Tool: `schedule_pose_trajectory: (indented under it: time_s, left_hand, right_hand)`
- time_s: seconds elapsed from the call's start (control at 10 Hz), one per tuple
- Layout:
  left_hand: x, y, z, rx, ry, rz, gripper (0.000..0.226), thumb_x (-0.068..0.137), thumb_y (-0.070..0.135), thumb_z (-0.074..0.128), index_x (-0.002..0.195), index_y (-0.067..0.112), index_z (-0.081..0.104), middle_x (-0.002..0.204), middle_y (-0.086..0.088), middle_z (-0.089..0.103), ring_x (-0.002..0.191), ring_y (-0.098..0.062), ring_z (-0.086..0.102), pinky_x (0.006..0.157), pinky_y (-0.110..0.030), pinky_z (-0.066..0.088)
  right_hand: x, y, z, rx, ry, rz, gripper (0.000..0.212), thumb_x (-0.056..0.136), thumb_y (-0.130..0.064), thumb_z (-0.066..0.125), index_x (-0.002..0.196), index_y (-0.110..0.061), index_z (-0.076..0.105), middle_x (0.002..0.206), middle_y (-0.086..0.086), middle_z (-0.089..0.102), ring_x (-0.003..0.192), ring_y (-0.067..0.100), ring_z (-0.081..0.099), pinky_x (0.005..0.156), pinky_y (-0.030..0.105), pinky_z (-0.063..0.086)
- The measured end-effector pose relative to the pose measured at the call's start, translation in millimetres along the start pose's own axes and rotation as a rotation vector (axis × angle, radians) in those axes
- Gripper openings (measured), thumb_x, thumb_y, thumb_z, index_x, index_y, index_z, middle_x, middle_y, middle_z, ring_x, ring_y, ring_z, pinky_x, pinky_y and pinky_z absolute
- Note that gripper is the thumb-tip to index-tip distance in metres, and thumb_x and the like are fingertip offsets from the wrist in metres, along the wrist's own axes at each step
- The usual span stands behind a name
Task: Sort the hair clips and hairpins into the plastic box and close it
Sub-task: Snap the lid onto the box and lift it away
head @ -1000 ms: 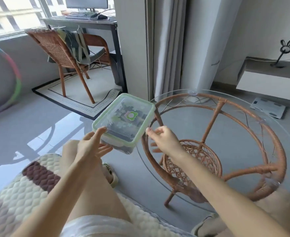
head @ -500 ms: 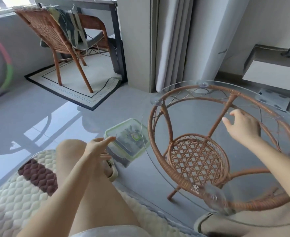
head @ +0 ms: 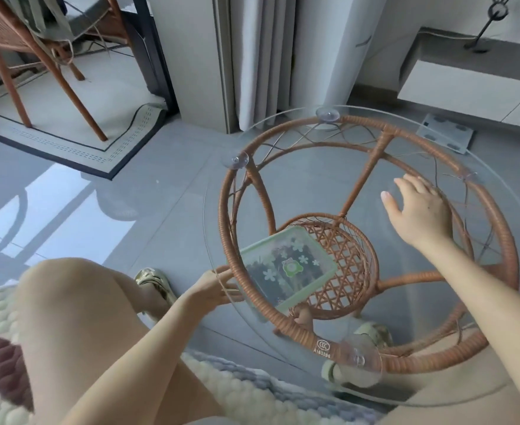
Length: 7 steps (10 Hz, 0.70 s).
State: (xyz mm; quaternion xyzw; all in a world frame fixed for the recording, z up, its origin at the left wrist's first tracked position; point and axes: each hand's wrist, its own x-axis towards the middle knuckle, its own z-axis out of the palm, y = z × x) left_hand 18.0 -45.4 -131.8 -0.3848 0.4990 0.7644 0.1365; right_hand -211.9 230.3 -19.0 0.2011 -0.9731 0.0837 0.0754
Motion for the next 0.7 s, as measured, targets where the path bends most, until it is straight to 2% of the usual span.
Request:
schedule_pose_trajectory:
  time_s: [0.1, 0.2, 0.4, 0.5, 0.6, 0.7]
  left_hand:
    - [25, -1, 30, 0.001, -0.075, 0.017, 0.011, 0.090, 0.009, 0.057, 0.098, 0.006, 0.064, 0.086, -0.014, 0.065, 0.056, -0.013, 0.068, 0.056, -0.028, 0.060]
    - [56, -4, 57, 0.003, -0.068, 0.004, 0.033, 0.086, 0.015, 0.064, 0.117, 0.006, 0.058, 0.103, -0.021, 0.064, 0.077, -0.027, 0.069, 0.075, -0.034, 0.058]
    - [98, -20, 99, -0.144, 0.012, 0.023, 0.048, 0.075, 0.022, 0.076, 0.119, 0.009, 0.060, 0.108, -0.021, 0.069, 0.094, -0.031, 0.070, 0.075, -0.034, 0.060]
    - [113, -29, 107, -0.247, -0.052, 0.007, 0.052, 0.079, 0.018, 0.072, 0.128, 0.015, 0.054, 0.120, -0.016, 0.064, 0.106, -0.030, 0.065, 0.083, -0.036, 0.058]
    - [119, -30, 102, -0.274, -0.243, -0.039, 0.048, 0.084, 0.034, 0.064, 0.128, 0.021, 0.052, 0.120, -0.011, 0.064, 0.109, -0.033, 0.062, 0.082, -0.041, 0.056]
    - [121, -27, 82, -0.143, -0.283, -0.088, 0.072, 0.059, 0.056, 0.075, 0.120, 0.021, 0.057, 0.093, -0.009, 0.068, 0.083, -0.030, 0.061, 0.070, -0.038, 0.056]
  right_hand:
    - [-2, -1, 0, 0.020, 0.003, 0.011, 0.051, 0.093, -0.039, 0.039, 0.131, -0.005, 0.045, 0.142, 0.017, 0.043, 0.134, 0.034, 0.034, 0.110, 0.046, 0.027]
    - [-1, 3, 2, 0.018, 0.018, 0.015, 0.050, 0.093, -0.039, 0.040, 0.131, -0.006, 0.046, 0.142, 0.016, 0.044, 0.134, 0.034, 0.035, 0.110, 0.046, 0.027]
    - [2, 4, 2, 0.011, 0.032, 0.012, 0.049, 0.092, -0.039, 0.042, 0.129, -0.007, 0.049, 0.140, 0.015, 0.047, 0.132, 0.032, 0.038, 0.110, 0.044, 0.030]
    - [2, 4, 2, 0.006, 0.052, 0.007, 0.049, 0.092, -0.039, 0.042, 0.128, -0.008, 0.050, 0.139, 0.015, 0.048, 0.131, 0.032, 0.040, 0.108, 0.045, 0.032]
    - [1, 4, 2, 0.012, 0.046, 0.004, 0.049, 0.092, -0.040, 0.041, 0.129, -0.008, 0.050, 0.139, 0.014, 0.048, 0.131, 0.032, 0.040, 0.108, 0.045, 0.033]
    - [2, 2, 1, 0.016, 0.042, 0.019, 0.050, 0.092, -0.041, 0.040, 0.129, -0.009, 0.050, 0.139, 0.013, 0.048, 0.131, 0.031, 0.040, 0.108, 0.044, 0.033]
